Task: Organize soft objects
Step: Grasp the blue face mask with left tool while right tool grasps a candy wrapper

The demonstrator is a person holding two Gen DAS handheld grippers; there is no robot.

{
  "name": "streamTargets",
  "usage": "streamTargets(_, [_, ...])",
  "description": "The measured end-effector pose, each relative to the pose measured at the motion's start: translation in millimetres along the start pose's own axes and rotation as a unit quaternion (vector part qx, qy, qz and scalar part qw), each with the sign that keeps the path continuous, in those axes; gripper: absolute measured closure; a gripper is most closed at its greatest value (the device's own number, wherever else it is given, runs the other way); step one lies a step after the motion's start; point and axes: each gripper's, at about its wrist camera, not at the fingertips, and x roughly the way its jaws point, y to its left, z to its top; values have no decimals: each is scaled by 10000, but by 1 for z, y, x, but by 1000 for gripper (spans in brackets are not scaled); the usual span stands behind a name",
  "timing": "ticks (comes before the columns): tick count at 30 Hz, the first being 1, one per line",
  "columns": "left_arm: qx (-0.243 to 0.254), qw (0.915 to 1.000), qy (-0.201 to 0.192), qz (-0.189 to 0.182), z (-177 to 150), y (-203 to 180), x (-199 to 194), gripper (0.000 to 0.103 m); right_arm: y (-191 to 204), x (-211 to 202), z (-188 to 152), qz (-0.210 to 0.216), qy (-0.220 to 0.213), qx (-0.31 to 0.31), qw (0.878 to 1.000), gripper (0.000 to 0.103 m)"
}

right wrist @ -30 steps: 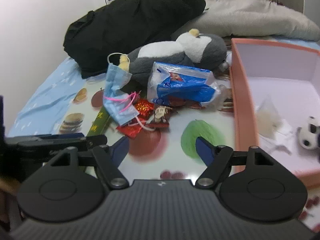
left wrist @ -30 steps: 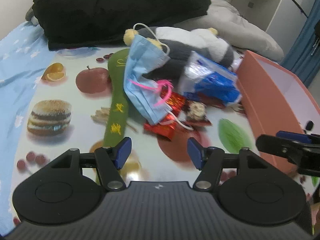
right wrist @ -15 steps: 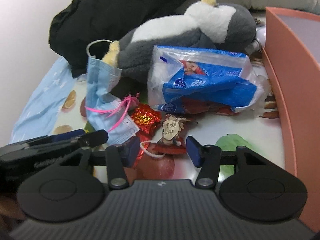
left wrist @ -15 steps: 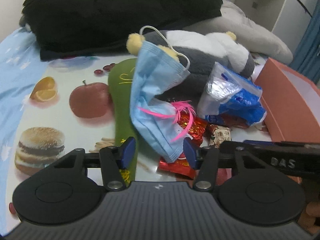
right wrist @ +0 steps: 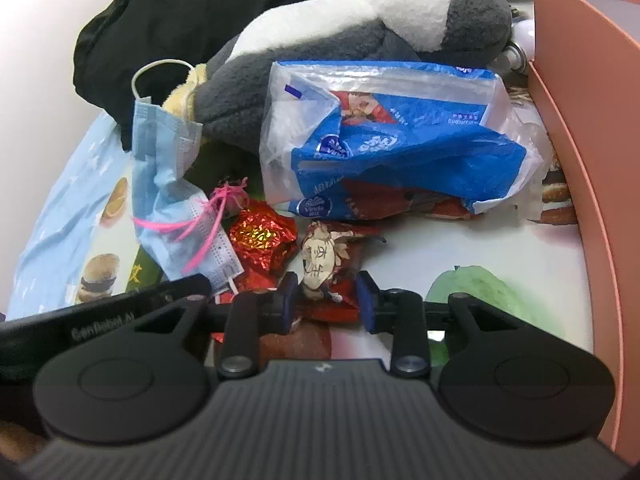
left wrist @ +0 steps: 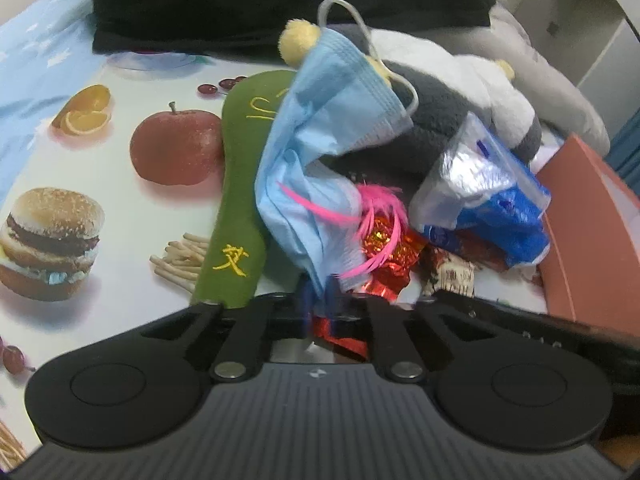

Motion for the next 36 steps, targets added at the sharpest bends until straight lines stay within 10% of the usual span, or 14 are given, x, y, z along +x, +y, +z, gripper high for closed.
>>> streamTargets(20, [404, 9970, -290, -591, -54, -32, -116, 99, 8, -101, -52, -124, -244, -75, 9996, 73])
streamTargets(36, [784, 9914, 660, -818, -138, -48, -119, 96, -19, -142, -126, -522, -57, 123, 9985, 73])
